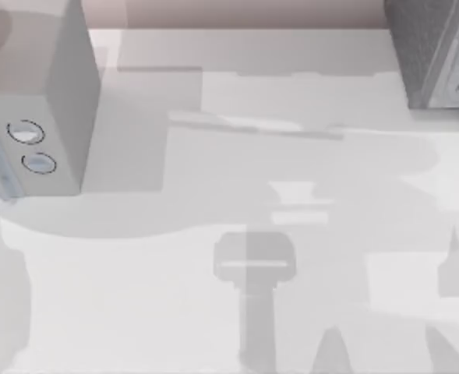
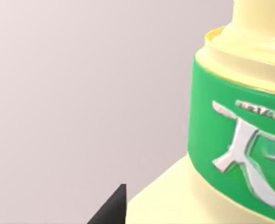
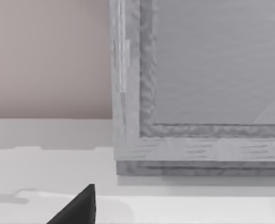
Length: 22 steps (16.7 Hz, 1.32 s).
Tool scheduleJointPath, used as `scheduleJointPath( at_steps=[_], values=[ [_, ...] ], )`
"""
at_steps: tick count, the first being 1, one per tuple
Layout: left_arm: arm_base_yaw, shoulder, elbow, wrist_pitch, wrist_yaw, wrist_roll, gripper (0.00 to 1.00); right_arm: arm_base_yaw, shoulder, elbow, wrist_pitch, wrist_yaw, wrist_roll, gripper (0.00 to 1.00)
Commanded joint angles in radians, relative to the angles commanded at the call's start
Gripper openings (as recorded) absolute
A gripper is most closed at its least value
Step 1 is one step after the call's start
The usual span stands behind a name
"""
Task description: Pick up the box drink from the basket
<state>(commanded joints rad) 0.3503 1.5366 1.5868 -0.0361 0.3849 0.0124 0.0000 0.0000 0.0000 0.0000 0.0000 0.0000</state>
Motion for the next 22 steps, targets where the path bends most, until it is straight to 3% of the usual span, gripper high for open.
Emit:
scheduleJointPath(
  at_steps=[4, 12, 17, 22],
  values=[
    [0.017, 0.02, 0.083, -0.07, 0.011, 0.006, 0.0, 0.0, 0.0, 0.0, 0.0, 0.0, 0.0, 1.0],
    [0.002, -0.027, 0.022, -0.074, -0.005, 0.003, 0.0, 0.0, 0.0, 0.0, 0.0, 0.0, 0.0, 1.0],
    [-0.058, -0.279, -0.248, -0.059, -0.068, 0.002, 0.0, 0.0, 0.0, 0.0, 0.0, 0.0, 0.0, 1.0],
    [-0.148, -0.683, -0.682, -0.024, -0.163, 0.001, 0.0, 0.0, 0.0, 0.0, 0.0, 0.0, 0.0, 1.0]
  ],
)
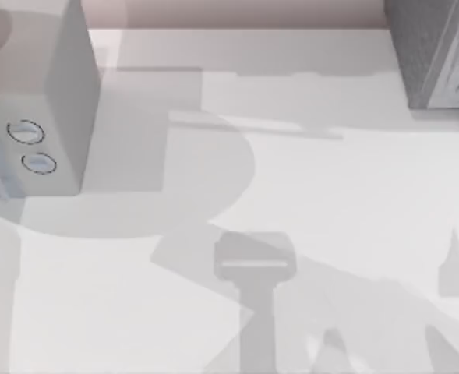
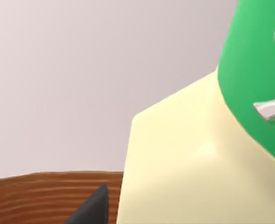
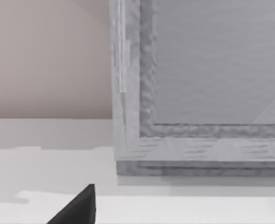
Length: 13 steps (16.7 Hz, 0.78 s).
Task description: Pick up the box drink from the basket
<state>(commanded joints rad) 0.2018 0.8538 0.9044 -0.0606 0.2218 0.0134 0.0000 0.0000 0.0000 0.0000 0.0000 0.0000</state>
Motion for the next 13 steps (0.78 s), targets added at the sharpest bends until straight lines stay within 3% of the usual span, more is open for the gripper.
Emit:
scheduleJointPath(
  at_steps=[8, 13],
  values=[
    [-0.15, -0.652, -0.698, 0.046, -0.163, -0.009, 0.0, 0.0, 0.0, 0.0, 0.0, 0.0, 0.0, 1.0],
    [-0.2, -0.846, -0.897, 0.06, -0.219, -0.013, 0.0, 0.0, 0.0, 0.0, 0.0, 0.0, 0.0, 1.0]
  ],
)
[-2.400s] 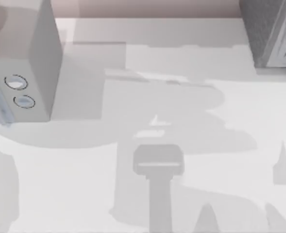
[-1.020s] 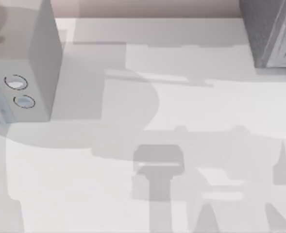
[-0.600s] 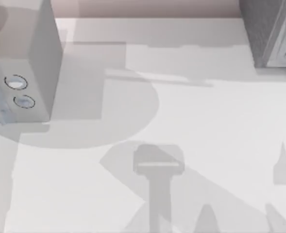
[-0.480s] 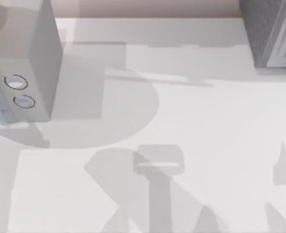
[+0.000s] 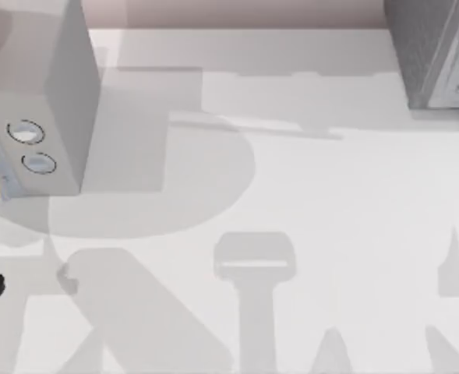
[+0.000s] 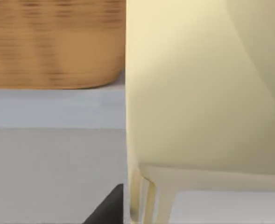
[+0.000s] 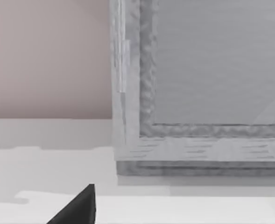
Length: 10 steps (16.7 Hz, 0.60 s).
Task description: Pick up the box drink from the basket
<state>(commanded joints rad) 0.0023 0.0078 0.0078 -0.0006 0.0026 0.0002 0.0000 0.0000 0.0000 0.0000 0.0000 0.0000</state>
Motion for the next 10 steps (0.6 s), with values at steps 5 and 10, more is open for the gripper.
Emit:
scheduleJointPath(
  at_steps=[5, 10],
  values=[
    [0.001, -0.003, -0.007, 0.0, -0.002, 0.002, 0.0, 0.0, 0.0, 0.0, 0.0, 0.0, 0.0, 1.0],
    [0.022, 0.093, 0.046, -0.075, 0.064, 0.067, 0.0, 0.0, 0.0, 0.0, 0.0, 0.0, 0.0, 1.0]
  ],
)
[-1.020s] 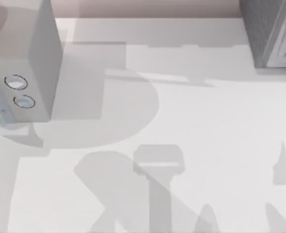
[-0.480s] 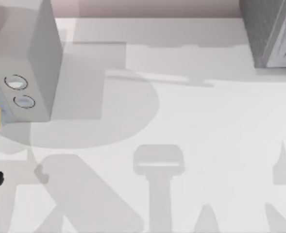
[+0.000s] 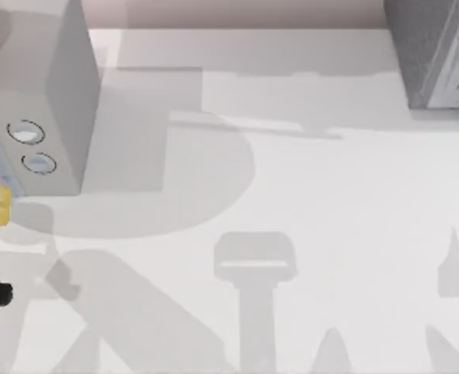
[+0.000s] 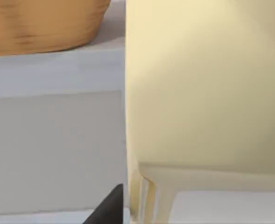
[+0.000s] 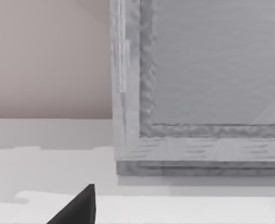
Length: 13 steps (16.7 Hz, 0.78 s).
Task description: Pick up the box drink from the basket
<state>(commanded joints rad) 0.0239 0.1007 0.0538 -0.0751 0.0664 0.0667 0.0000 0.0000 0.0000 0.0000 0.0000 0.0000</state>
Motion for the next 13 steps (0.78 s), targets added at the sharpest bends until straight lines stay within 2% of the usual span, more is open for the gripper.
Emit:
scheduleJointPath(
  at_steps=[4, 13],
  values=[
    [0.042, 0.189, 0.14, -0.137, 0.144, 0.152, 0.0, 0.0, 0.0, 0.0, 0.0, 0.0, 0.0, 1.0],
    [0.157, 0.701, 0.538, -0.505, 0.546, 0.573, 0.0, 0.0, 0.0, 0.0, 0.0, 0.0, 0.0, 1.0]
  ],
)
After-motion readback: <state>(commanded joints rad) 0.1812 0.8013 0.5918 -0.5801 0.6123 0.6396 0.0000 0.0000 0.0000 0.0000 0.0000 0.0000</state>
